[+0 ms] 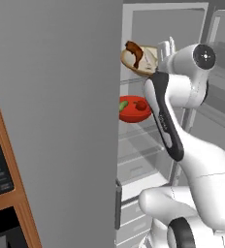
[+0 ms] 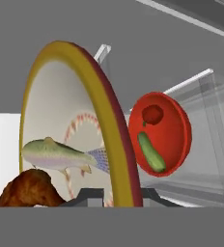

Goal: Place the bowl with the bell pepper and cucumber on the second highest shelf of the fridge. Place the bowl with the fish and chicken drumstick on the top shelf of the fridge.

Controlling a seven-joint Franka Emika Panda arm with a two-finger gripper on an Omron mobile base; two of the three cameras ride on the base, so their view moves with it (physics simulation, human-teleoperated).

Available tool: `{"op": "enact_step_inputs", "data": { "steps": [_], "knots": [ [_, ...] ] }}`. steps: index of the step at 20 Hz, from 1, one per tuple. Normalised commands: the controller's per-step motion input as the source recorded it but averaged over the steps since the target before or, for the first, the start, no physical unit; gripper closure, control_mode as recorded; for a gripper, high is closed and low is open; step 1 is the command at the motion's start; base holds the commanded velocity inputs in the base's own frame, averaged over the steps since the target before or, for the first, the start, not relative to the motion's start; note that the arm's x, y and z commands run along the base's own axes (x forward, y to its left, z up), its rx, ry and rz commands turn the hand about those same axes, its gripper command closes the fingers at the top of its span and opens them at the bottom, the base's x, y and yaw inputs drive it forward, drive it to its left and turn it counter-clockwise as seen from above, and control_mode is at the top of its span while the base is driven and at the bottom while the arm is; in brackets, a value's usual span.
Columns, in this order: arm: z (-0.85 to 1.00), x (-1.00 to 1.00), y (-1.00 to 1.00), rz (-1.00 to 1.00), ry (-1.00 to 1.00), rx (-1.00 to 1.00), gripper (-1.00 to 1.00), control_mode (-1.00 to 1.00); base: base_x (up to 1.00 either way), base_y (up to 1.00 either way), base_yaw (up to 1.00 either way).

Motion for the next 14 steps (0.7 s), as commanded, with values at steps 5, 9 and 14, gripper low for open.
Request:
{"op": "enact_step_inputs", "data": {
  "steps": [5, 9, 14],
  "knots": [
    [-0.15, 0.97, 0.05, 0.06, 0.09, 0.00, 1.00, -1.00, 0.00, 0.00, 0.00],
    [-0.09, 0.92, 0.00, 0.04, 0.00, 0.00, 1.00, -1.00, 0.00, 0.00, 0.00],
    [-0.31, 0.92, 0.00, 0.04, 0.11, -0.01, 1.00, -1.00, 0.00, 0.00, 0.00]
  ]
}}
